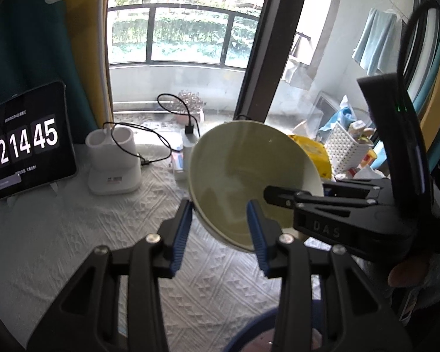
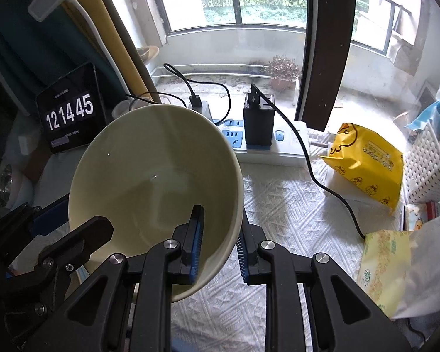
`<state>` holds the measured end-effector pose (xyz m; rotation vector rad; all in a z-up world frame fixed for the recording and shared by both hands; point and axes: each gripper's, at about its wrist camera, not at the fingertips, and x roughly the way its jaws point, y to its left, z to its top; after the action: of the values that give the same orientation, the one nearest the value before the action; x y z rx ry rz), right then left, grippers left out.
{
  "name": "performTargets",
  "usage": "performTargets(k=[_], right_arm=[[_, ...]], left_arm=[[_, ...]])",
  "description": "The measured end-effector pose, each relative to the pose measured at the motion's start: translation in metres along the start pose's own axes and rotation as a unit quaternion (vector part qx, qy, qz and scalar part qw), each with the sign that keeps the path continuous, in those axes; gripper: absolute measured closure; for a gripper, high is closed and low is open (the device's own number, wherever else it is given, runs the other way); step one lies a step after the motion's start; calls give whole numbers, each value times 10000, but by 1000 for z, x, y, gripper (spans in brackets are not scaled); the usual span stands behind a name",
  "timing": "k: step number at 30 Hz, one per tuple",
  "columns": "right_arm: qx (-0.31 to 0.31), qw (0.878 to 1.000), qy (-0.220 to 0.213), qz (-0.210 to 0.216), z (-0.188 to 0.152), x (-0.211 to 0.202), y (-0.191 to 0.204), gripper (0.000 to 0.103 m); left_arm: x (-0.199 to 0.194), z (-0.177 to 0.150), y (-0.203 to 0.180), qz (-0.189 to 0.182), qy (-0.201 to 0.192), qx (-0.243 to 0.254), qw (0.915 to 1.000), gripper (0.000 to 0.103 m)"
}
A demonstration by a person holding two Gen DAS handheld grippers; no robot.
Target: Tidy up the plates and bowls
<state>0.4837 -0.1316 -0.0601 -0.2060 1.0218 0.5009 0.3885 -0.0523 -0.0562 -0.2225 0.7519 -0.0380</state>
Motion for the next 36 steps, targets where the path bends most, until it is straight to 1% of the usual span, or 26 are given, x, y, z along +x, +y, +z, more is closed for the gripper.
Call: performTargets(k=[23,36], right_arm=[[-1,9994,-259,-208,-32,-57,24,80],[25,9988,-364,-333,-55,-83,35,80]], left_arm=[[-50,-16,-10,-200,-279,138,9993,62],[-76,-34,-16,-327,-350,180,9987,62]])
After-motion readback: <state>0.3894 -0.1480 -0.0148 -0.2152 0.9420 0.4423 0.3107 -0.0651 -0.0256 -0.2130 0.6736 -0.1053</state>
